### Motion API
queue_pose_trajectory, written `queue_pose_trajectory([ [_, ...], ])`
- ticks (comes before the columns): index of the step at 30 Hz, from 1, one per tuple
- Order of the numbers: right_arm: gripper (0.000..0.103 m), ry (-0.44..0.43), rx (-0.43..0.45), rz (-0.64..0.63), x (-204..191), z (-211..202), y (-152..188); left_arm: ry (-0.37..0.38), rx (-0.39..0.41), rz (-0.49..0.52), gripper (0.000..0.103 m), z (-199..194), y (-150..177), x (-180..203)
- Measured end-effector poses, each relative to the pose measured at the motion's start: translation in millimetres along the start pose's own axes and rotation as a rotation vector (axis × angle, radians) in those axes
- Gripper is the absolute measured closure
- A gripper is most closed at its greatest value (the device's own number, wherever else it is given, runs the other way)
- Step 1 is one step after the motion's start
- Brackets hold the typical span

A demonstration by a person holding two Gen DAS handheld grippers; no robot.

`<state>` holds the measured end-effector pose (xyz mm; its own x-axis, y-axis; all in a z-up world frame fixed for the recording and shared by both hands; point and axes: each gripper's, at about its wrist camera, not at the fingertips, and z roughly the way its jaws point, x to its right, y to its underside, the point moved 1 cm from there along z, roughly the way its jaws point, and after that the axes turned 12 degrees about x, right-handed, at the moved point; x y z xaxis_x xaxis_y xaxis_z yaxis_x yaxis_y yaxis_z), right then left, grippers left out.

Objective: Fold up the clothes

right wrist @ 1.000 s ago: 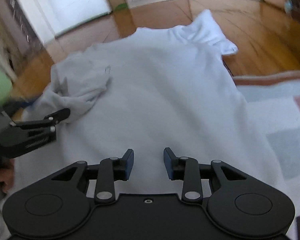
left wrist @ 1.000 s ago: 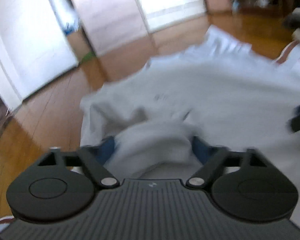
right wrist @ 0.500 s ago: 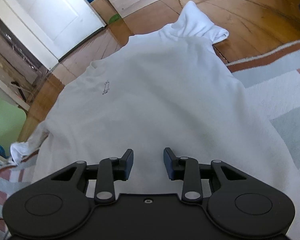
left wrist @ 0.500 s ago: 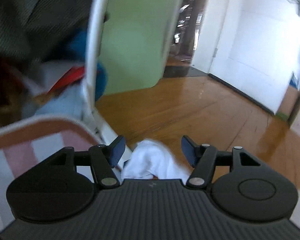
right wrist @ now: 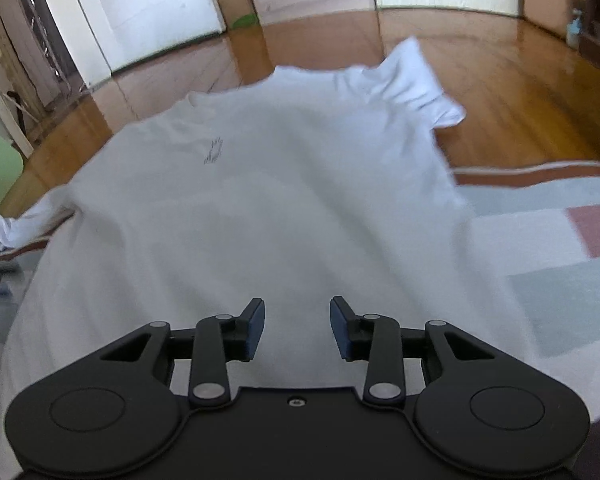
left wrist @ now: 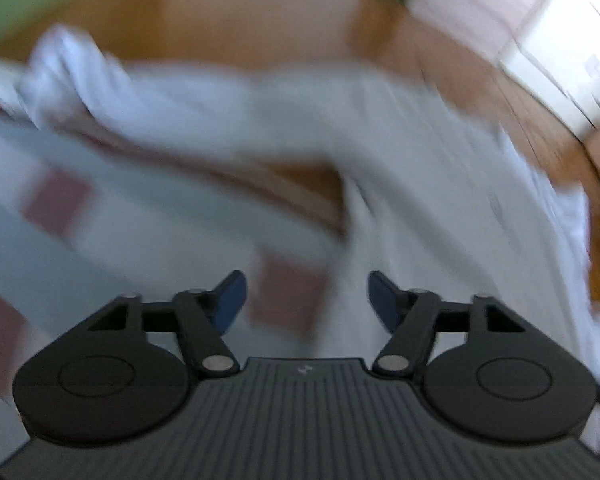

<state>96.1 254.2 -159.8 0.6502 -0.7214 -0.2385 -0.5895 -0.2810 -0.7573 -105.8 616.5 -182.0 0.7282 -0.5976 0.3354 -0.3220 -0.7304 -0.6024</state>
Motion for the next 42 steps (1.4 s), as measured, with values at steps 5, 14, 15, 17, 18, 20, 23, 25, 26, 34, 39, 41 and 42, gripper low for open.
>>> queue_pose_trajectory([
  [5,0.044,0.044,0.004,0.135,43.3,-41.3,-2.9,0.001,-0.010,0.163,0.030,2.6,27.1,30.0],
  [14,0.043,0.190,-0.053,-0.045,59.0,-61.8,22.8,-0.055,0.188,0.399,0.100,-22.8,26.0,50.5],
  [15,0.043,0.186,-0.052,-0.006,64.8,-62.8,22.9,-0.048,0.194,0.348,0.100,-31.7,23.0,42.7],
  [17,0.043,0.191,-0.053,0.071,76.2,-65.2,23.8,-0.024,0.157,0.166,0.099,-40.3,22.6,17.0],
  [18,0.043,0.199,-0.055,0.106,81.5,-66.7,24.8,-0.036,0.115,0.078,0.099,-35.7,26.9,1.6],
  [20,0.043,0.218,-0.064,0.168,90.2,-70.9,25.4,-0.052,0.078,-0.058,0.094,-29.3,33.7,-23.3],
  [23,0.043,0.241,-0.067,0.189,97.6,-87.3,18.8,-0.064,0.074,-0.046,0.081,-41.3,28.4,-26.8],
  [25,0.043,0.210,-0.063,0.144,99.9,-104.7,12.6,-0.086,0.085,0.045,0.040,-52.2,28.3,-17.2],
  [26,0.043,0.183,-0.083,0.125,102.5,-111.3,11.4,-0.081,0.090,0.104,0.036,-57.5,30.6,-10.4],
  [34,0.038,0.111,-0.297,0.038,129.5,-132.4,53.9,0.015,-0.158,0.195,0.000,-53.7,70.4,12.7],
  [39,0.053,0.061,-0.284,0.027,125.5,-132.3,62.0,-0.010,-0.121,0.366,0.039,-66.1,86.2,29.9],
  [41,0.098,0.016,-0.306,0.019,118.0,-126.7,66.0,0.021,-0.086,0.417,0.094,-73.5,85.5,36.7],
  [42,0.098,0.010,-0.313,0.014,114.9,-124.1,68.3,0.071,-0.085,0.367,0.097,-77.5,82.8,34.3],
])
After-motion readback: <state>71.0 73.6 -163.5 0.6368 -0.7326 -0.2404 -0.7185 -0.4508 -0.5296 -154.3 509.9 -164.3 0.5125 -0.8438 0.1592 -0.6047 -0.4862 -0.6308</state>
